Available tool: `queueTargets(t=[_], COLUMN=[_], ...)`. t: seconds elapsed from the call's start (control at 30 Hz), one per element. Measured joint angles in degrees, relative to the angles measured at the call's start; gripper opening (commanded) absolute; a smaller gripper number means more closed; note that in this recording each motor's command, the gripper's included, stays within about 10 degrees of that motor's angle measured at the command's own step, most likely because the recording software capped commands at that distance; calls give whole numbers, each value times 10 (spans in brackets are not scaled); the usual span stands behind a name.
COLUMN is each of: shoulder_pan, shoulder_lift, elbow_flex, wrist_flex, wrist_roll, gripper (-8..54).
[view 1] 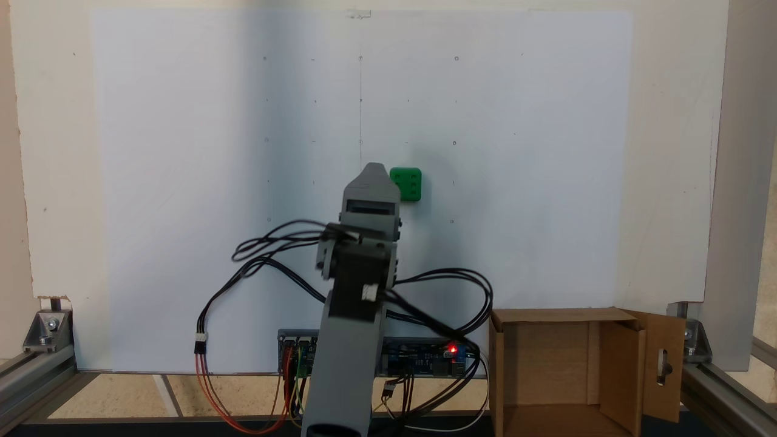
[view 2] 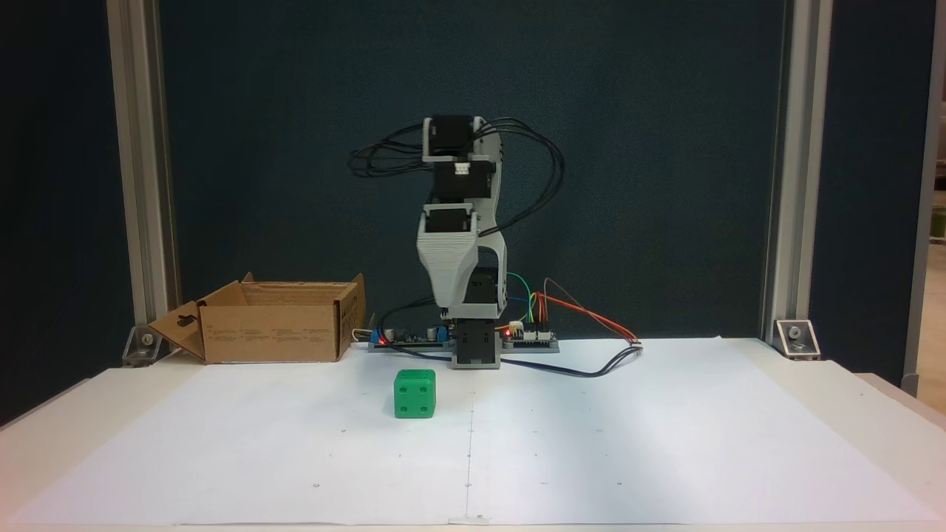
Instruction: Grasp a green dice and put it in the bin.
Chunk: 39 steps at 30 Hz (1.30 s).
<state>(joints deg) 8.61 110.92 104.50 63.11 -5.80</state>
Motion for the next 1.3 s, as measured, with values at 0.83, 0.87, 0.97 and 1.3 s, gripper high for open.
queueTargets(t=[0.83, 0.87, 0.97, 1.3], shoulder_pan=[90, 91, 96, 108], shoulder_lift=[-81, -81, -73, 3], elbow_flex=[-1, 6, 30, 108], wrist_flex=[-52, -61, -82, -119], wrist_roll=[-167, -167, -167, -176], gripper=[471, 471, 471, 470])
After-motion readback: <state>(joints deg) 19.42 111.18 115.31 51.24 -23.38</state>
